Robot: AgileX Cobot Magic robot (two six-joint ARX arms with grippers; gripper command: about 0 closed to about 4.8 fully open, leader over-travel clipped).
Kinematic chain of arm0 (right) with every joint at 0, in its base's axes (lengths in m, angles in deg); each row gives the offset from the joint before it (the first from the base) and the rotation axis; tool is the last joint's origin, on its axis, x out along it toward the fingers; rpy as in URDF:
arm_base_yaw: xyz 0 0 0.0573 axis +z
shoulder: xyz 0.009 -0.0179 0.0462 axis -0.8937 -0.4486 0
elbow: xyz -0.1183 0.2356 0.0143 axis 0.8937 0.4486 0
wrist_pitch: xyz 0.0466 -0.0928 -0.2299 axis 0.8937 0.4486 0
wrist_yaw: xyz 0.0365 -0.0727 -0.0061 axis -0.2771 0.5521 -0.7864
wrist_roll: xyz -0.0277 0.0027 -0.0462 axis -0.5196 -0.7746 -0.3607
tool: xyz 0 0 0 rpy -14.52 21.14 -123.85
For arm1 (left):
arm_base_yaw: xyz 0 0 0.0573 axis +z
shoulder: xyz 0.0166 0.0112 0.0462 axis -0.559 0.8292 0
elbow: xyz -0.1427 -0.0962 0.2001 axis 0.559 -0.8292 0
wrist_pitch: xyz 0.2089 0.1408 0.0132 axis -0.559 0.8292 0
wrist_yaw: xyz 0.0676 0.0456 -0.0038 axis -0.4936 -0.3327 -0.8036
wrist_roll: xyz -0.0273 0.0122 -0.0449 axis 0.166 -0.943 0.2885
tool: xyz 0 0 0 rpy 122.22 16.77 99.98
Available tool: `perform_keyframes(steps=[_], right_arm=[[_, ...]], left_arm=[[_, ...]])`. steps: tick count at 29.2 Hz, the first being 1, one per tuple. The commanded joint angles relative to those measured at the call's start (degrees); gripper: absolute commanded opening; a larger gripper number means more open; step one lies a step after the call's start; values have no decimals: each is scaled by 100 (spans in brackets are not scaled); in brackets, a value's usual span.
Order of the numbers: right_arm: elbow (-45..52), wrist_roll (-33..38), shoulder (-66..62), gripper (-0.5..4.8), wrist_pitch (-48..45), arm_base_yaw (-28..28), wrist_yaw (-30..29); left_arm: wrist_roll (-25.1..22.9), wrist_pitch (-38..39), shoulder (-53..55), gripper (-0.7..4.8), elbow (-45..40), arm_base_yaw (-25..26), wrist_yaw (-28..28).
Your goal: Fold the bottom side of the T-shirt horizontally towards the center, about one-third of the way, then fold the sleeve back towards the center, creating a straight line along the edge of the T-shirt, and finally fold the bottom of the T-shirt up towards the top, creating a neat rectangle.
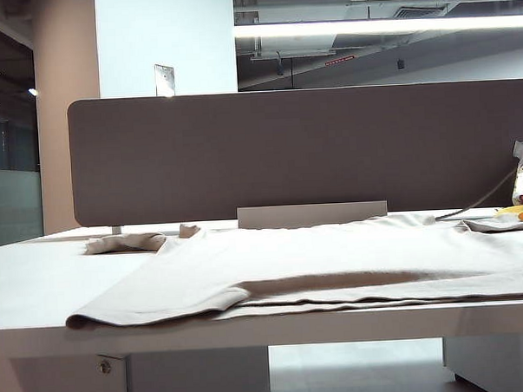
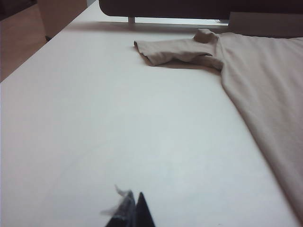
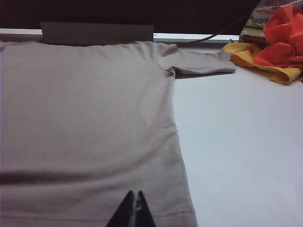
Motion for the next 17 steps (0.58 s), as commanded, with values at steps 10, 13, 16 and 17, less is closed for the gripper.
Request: perform_keyframes(steps=[10,13,16,17], right_arm=[[24,363,0,-6,-286,2,44],[22,754,0,-6,-234,2,352],[2,1023,0,-6,-101,2,520],[-2,1071,0,-6,-96,2,518]], left_arm=[[1416,-2,2,-5,-13,-9,494],[1438,4,2,-6,-13,-13,824],[1440,2,2,-6,-7,-15,1161],[1451,2,2,-6,-4,-15,1241]])
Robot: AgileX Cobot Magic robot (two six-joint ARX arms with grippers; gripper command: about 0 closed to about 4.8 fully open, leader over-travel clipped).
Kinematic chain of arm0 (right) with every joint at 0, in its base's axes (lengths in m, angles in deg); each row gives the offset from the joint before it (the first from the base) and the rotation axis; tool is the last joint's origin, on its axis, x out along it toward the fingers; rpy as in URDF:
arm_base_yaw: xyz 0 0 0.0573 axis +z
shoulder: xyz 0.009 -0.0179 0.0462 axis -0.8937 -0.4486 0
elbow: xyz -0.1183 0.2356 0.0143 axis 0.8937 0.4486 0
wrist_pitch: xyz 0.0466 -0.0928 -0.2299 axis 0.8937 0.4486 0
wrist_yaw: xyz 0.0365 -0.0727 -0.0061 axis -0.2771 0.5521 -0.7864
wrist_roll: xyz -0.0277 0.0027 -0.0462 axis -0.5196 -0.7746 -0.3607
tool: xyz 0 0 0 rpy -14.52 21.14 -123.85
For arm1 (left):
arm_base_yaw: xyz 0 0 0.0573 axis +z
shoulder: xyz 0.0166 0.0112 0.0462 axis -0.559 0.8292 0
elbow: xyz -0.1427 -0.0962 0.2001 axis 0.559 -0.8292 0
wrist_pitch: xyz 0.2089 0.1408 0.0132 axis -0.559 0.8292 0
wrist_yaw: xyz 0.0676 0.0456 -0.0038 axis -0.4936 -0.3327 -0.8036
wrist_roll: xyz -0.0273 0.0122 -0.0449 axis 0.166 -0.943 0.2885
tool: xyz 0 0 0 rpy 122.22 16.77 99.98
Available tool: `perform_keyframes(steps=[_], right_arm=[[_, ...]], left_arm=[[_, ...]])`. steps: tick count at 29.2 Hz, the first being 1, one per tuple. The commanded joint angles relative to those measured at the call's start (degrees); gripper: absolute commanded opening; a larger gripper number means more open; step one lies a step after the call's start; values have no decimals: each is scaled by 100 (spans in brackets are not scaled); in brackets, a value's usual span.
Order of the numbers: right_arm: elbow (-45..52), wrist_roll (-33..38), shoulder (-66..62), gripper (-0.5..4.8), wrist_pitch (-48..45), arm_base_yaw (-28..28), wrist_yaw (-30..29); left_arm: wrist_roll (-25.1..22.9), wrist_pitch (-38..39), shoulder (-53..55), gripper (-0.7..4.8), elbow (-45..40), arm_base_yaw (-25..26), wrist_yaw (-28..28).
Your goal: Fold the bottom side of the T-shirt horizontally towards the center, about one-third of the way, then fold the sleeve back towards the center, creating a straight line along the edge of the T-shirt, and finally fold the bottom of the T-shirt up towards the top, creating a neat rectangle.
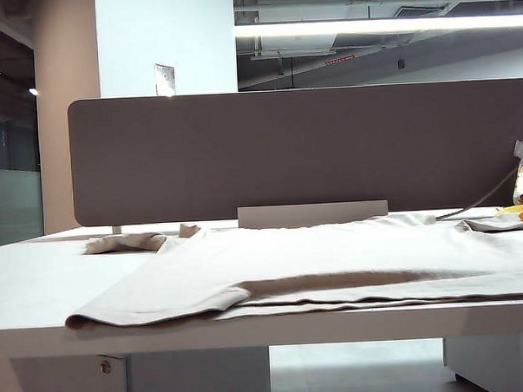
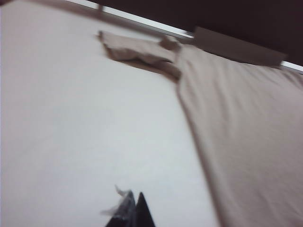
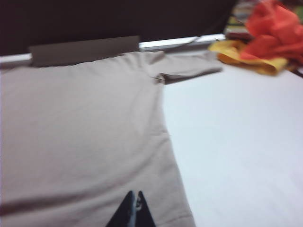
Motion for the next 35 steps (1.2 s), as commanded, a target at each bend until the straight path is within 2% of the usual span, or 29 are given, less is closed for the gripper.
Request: perform_keyframes(steps=[1,6,12,20,22,24,33,35], right_arm=[[-7,251,0,-6,37,7,101],[-203,258,-7,-6,245,4,157],[-601,341,-356,-6,354,7,503],[-1281,474,-1847,-6,365,13,487],[-1482,772,-2282,-6,352,13,487],[-1676,942,-2680,-6,354,13,468],[-2728,966,-4548,-5,669,0,68],[-2948,966,-4907,24,863,-68,-68]], left_arm=[[111,70,2,-6,0,-15,446],[463,79,4,-6,15,-22,529],[490,251,262,-6,157,-22,577],[448,-216,1399,-5,636,-22,643],[448,-245,1803,-6,791,-57,732],[439,-245,2208,-6,955,-177,743],[280,-273,4358,-6,1958,-1355,466],[278,-273,4789,-6,2168,-1515,466]])
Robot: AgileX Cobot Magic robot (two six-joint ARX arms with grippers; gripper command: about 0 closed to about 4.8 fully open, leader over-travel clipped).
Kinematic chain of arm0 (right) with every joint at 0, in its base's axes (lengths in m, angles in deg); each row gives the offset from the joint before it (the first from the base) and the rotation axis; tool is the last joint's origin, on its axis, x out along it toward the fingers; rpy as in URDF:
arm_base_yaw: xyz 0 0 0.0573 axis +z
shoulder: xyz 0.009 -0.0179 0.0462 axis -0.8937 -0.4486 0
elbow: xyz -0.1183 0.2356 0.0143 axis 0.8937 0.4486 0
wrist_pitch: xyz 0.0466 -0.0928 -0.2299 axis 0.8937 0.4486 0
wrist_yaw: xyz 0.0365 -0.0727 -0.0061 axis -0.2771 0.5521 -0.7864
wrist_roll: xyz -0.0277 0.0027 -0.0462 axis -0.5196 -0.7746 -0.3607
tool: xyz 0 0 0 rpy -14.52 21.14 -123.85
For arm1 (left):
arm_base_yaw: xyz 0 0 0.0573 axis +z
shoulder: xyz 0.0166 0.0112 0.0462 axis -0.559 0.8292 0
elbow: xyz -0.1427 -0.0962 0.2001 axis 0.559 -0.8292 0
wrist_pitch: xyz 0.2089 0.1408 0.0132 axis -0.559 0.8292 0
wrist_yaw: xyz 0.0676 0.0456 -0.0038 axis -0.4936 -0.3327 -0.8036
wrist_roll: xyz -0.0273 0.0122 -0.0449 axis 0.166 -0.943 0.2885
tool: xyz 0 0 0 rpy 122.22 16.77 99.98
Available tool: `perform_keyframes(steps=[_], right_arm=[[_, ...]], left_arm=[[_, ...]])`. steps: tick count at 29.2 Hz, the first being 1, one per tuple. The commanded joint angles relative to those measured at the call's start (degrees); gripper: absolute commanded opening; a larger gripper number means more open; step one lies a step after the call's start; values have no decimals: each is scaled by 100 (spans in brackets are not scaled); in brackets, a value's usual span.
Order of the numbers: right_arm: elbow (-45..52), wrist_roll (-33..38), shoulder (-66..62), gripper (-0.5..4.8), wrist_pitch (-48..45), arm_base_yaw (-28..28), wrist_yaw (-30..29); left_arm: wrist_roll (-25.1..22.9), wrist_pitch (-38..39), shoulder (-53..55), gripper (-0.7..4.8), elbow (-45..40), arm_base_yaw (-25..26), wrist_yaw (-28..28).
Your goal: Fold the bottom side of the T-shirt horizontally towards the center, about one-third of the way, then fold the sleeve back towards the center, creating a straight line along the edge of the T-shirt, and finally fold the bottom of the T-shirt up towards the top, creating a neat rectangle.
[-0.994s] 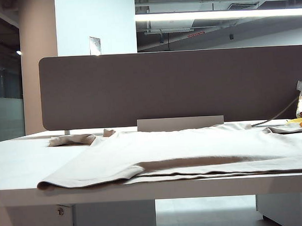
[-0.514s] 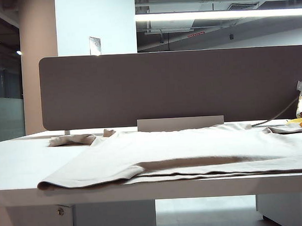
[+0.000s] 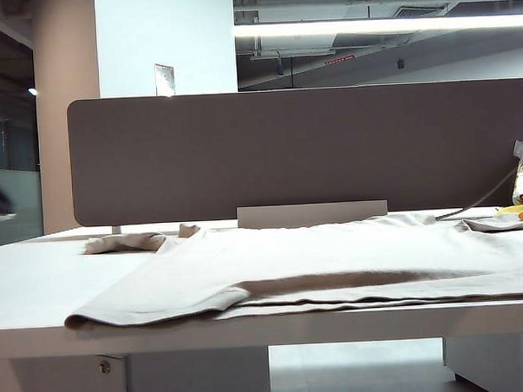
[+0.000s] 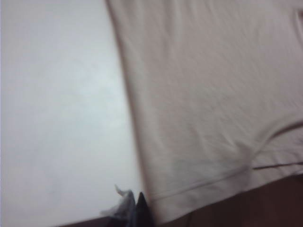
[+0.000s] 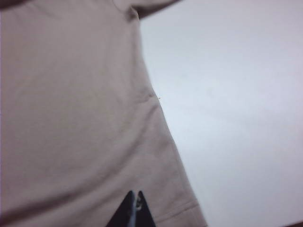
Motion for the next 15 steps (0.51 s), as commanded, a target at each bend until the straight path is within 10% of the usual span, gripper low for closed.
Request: perform_keyframes(steps=[1,5,15], right_arm=[[-339,24,-525,59,315,-127,-297],[-538,24,-1058,195,472,-697,-1025],[-590,24,-1775,201,481,-2297,-2426]], left_arm=[[-48,-74,649,-6,348,-221,-17],[-44,-72,1296,-2,595,-254,24],[61,-212,2319,130,817,-254,496]])
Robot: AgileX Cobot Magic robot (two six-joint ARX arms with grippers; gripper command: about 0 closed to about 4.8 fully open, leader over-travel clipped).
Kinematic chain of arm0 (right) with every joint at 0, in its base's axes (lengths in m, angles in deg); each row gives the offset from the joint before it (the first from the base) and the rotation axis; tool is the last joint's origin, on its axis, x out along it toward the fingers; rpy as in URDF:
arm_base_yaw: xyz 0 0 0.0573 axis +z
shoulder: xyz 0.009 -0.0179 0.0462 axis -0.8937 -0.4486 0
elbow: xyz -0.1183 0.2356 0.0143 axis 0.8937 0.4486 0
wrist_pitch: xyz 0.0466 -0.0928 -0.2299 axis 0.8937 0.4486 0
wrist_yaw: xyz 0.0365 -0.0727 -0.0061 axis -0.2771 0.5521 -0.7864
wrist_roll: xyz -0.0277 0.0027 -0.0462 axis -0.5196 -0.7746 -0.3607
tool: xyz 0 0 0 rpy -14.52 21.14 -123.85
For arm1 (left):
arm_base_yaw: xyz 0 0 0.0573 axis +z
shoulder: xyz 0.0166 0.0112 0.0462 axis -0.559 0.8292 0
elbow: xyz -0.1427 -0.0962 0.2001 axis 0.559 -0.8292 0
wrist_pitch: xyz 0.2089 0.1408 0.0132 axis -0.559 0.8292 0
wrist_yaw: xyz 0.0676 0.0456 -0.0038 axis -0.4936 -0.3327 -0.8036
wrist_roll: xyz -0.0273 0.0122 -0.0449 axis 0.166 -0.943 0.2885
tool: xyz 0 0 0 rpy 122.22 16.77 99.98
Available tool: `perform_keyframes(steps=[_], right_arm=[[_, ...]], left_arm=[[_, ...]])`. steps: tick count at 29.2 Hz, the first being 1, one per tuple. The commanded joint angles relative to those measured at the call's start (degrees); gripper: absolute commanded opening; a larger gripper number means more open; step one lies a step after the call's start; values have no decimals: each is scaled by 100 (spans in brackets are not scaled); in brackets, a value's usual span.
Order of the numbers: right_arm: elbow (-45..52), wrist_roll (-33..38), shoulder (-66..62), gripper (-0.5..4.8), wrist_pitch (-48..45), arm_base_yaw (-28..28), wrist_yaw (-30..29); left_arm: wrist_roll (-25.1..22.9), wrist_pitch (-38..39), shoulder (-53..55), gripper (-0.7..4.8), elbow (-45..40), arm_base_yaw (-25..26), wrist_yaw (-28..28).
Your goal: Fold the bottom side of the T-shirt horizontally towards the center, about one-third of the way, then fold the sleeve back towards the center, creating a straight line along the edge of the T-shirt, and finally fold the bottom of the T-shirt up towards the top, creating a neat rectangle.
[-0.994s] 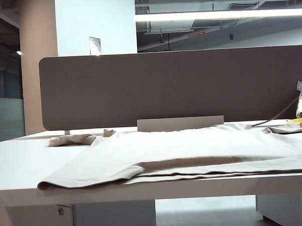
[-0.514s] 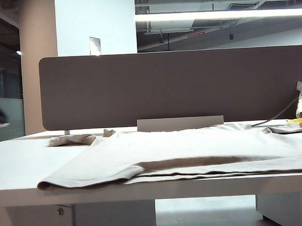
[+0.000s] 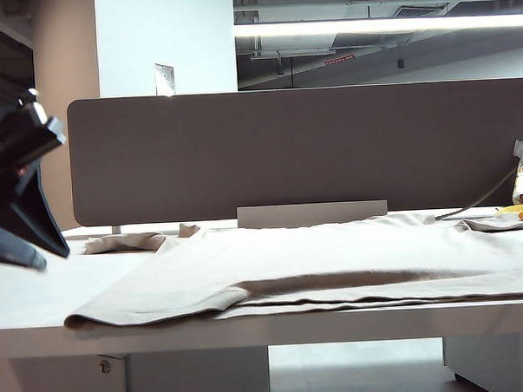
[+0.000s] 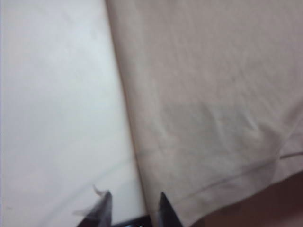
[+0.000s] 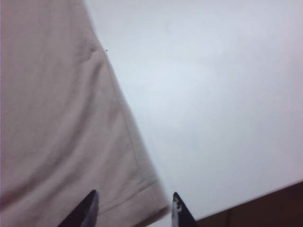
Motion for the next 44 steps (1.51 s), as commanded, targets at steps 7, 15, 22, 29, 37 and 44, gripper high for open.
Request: perform_keyframes(steps=[7,15,22,29,37,44], right_arm=[[-31,-4,-702,224,-111,-214,-433],[-33,-142,-1178,258,-129,-214,-450],[-33,-151,-1316,258,-275,-203,-503],[-33,-170,-1316,259,-404,-188,-562],[-33,-168,-1530,285,-503,-188,-763],[-33,-166,-2041,284,-575,-184,-925]], left_arm=[[155,-192,459,130,136,-7,732],[275,-133,494,191,136,-7,1016],[282,-35,549,192,136,-7,1023],[385,-50,901,193,133,-7,1217],[382,-52,1034,249,133,-7,1215],[385,-55,1043,247,133,-7,1191]])
